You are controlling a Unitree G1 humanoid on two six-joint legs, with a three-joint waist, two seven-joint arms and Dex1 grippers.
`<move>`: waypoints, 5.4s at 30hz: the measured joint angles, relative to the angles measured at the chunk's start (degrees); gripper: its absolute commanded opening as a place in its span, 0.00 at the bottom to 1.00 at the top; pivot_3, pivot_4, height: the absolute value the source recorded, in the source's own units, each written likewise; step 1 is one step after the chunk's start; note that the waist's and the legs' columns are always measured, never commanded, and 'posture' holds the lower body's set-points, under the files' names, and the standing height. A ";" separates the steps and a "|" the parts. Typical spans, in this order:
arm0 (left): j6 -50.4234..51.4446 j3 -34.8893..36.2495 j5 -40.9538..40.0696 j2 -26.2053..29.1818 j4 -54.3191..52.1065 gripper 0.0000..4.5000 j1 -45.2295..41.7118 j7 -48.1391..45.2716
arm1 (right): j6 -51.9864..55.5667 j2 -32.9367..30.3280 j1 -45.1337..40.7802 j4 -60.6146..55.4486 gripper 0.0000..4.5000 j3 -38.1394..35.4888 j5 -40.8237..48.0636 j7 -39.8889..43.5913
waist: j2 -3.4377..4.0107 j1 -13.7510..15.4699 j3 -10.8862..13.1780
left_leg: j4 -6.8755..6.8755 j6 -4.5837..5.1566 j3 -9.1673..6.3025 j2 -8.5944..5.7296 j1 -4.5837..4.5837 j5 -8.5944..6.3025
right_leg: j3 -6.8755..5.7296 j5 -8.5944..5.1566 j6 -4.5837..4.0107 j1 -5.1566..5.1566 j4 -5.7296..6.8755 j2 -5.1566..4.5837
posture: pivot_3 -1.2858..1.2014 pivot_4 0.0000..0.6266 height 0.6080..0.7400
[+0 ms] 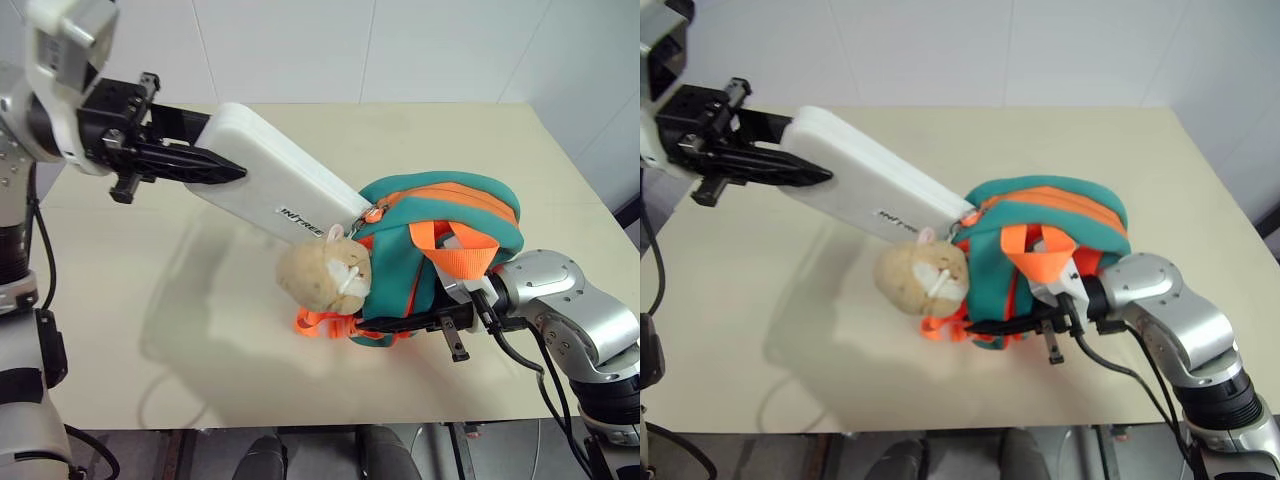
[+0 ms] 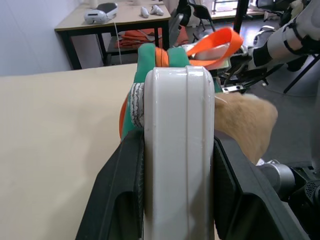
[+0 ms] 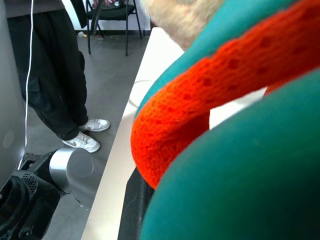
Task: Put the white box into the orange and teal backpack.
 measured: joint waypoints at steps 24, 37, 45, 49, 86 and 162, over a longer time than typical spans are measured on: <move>-2.44 -7.16 5.96 -18.83 -8.02 0.29 8.02 19.48 | -1.21 2.10 -1.72 2.24 0.12 1.32 -1.86 -0.32 | -0.01 0.25 0.00 | 0.11 -0.04 -0.01 -0.03 0.00 0.02 | 0.04 0.01 0.00 0.03 0.06 -0.01 | 0.52 0.24 1.00; -5.35 -13.79 13.26 -30.46 -3.89 0.29 11.44 27.73 | -1.20 2.60 -1.74 2.28 0.12 1.38 -2.74 -1.21 | 0.00 0.34 0.00 | 0.21 -0.05 -0.01 -0.07 0.01 0.03 | 0.07 0.03 0.04 0.07 -0.07 -0.03 | 0.52 0.24 1.00; -5.35 -15.07 15.20 -31.02 -2.86 0.29 11.44 28.58 | -1.21 2.61 -1.74 2.28 0.12 1.37 -2.84 -1.47 | 0.00 0.30 0.00 | 0.27 -0.06 -0.01 -0.07 0.03 0.03 | 0.08 0.05 0.05 0.08 -0.06 -0.03 | 0.52 0.24 1.00; -5.35 -15.38 15.31 -31.07 -2.90 0.29 11.36 28.59 | -1.24 2.61 -1.74 2.28 0.12 1.38 -2.94 -1.47 | 0.00 0.32 0.00 | 0.28 -0.06 -0.01 -0.08 0.03 0.03 | 0.08 0.05 0.06 0.09 -0.06 -0.03 | 0.52 0.24 1.00; 1.83 3.66 3.63 -5.51 -12.61 0.99 13.59 16.79 | -2.38 3.20 -1.05 2.71 0.12 1.83 -3.61 -2.26 | 0.00 0.11 0.00 | 0.09 -0.05 -0.02 -0.03 0.01 0.03 | 0.08 0.06 0.07 0.06 0.00 0.00 | 0.52 0.24 1.00; 6.06 -5.87 -8.60 14.65 -14.26 0.11 17.97 16.90 | -8.47 6.58 -2.52 9.58 0.12 4.33 -7.97 -1.19 | 0.01 0.10 0.02 | -0.11 0.04 0.09 0.08 0.21 -0.02 | 0.24 0.12 -0.11 0.09 -0.28 0.16 | 0.52 0.24 1.00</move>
